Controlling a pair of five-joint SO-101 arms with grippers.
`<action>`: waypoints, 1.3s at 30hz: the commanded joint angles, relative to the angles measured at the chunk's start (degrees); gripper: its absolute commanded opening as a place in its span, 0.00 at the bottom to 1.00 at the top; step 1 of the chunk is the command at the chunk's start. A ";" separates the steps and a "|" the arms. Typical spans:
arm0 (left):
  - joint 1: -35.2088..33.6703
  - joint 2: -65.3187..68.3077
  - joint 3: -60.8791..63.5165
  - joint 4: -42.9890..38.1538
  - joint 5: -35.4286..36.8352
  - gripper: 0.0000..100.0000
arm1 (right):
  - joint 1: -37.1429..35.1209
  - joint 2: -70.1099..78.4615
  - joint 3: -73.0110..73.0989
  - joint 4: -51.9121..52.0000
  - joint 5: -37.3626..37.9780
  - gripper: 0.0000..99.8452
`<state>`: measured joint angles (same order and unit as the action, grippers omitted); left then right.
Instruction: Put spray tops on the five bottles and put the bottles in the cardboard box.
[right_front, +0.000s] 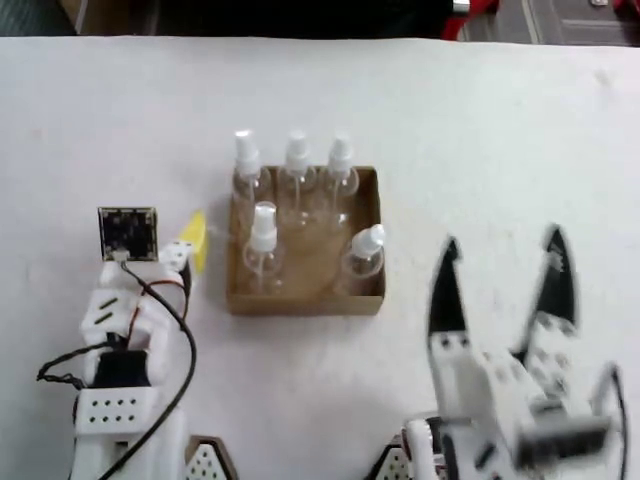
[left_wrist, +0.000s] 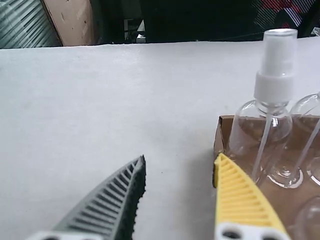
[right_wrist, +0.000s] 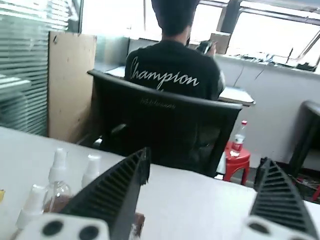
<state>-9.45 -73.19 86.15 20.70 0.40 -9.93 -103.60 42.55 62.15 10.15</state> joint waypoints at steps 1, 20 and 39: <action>-2.51 -1.10 -1.14 -1.76 -0.53 0.21 | 6.02 0.48 -11.16 4.79 0.00 0.31; -8.92 -1.10 -44.75 29.71 -0.44 0.02 | 12.62 0.48 -30.42 21.93 0.00 0.31; -0.84 -24.75 -66.64 53.63 -3.43 0.02 | 12.62 0.40 -30.77 25.63 -0.26 0.02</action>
<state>-13.41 -90.68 17.41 76.18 0.04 2.20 -103.60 12.57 87.82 10.15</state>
